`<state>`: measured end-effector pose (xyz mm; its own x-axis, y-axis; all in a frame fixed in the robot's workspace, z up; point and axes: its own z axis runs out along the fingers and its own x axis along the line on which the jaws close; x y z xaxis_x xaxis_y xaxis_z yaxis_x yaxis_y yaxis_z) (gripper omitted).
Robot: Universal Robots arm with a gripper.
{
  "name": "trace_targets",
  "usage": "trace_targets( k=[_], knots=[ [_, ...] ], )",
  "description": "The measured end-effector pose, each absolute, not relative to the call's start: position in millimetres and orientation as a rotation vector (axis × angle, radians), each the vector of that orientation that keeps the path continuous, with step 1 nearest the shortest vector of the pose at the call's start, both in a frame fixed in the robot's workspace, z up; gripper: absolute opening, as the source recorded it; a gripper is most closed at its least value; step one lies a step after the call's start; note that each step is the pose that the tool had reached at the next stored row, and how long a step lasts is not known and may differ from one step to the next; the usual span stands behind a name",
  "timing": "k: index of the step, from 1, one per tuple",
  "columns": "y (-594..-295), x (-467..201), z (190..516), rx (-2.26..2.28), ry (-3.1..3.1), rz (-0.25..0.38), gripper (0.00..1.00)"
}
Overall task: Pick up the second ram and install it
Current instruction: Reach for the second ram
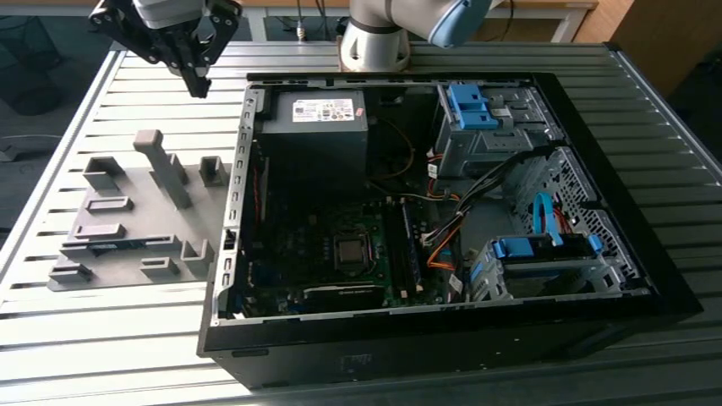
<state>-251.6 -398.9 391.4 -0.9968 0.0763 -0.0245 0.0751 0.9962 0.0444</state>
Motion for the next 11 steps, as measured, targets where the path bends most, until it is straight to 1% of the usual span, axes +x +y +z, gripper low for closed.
trace_targets(
  k=[11],
  knots=[
    [-398.9,-258.0,391.2,0.118,3.112,0.068,0.11]
  ],
)
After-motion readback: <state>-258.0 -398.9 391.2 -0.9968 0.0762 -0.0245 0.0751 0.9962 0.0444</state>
